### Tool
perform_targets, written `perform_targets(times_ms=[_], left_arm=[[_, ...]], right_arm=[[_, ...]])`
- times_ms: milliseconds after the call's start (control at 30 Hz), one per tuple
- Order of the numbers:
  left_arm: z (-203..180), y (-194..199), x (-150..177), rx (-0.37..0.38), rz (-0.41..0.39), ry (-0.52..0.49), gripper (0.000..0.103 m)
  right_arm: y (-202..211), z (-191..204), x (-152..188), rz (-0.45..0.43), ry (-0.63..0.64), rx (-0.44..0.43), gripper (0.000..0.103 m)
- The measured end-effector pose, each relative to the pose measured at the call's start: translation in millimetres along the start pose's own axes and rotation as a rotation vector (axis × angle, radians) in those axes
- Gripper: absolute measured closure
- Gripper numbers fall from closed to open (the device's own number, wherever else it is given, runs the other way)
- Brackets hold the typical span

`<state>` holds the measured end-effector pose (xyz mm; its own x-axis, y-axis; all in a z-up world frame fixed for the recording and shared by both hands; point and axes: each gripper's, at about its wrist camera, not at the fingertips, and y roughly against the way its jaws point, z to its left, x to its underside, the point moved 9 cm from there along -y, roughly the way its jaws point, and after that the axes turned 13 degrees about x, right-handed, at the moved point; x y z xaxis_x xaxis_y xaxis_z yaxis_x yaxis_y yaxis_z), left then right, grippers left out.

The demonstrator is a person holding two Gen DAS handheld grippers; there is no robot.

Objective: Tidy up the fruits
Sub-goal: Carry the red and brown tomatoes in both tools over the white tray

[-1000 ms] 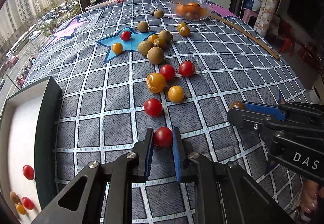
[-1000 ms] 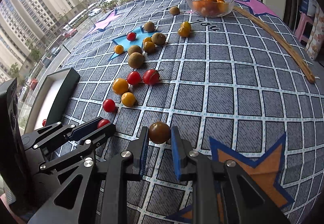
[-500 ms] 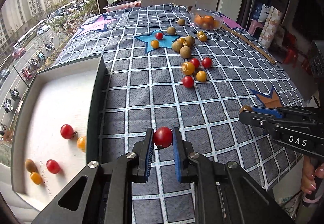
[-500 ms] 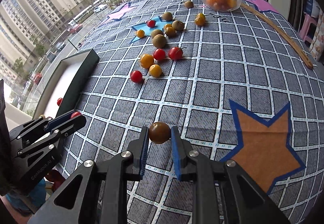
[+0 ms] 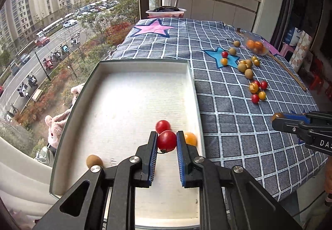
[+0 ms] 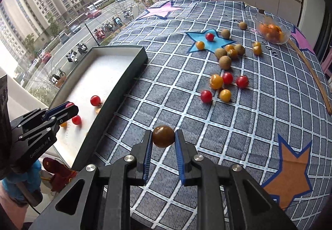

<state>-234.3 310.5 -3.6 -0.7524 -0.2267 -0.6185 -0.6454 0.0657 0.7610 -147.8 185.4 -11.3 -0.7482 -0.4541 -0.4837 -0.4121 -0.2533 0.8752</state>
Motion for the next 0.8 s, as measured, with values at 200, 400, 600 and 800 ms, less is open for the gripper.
perform_targets(times_ms=[200,400,600,800], left_arm=[[51.1,-3.3,-4.4,-0.062,-0.003,0.066,0.084],[78.3,-19.2,-17.5,-0.079,0.005,0.115,0.084],[94.8,-37.2,-19.8,-0.101,0.046,0.139,0.084],[96.9,-49.2,-15.0,-0.121,0.091,0.121,0.084]], right_arm=[[-11.1,47.5,-19.5,0.01,0.058,-0.033,0.079],[-31.2,89.3,-44.6,0.026,0.086,-0.07,0.08],[-56.0,119.1,-68.3,0.038,0.121,-0.064,0.08],[-82.3,136.5,-81.4,0.068,0.152,-0.053,0.08]])
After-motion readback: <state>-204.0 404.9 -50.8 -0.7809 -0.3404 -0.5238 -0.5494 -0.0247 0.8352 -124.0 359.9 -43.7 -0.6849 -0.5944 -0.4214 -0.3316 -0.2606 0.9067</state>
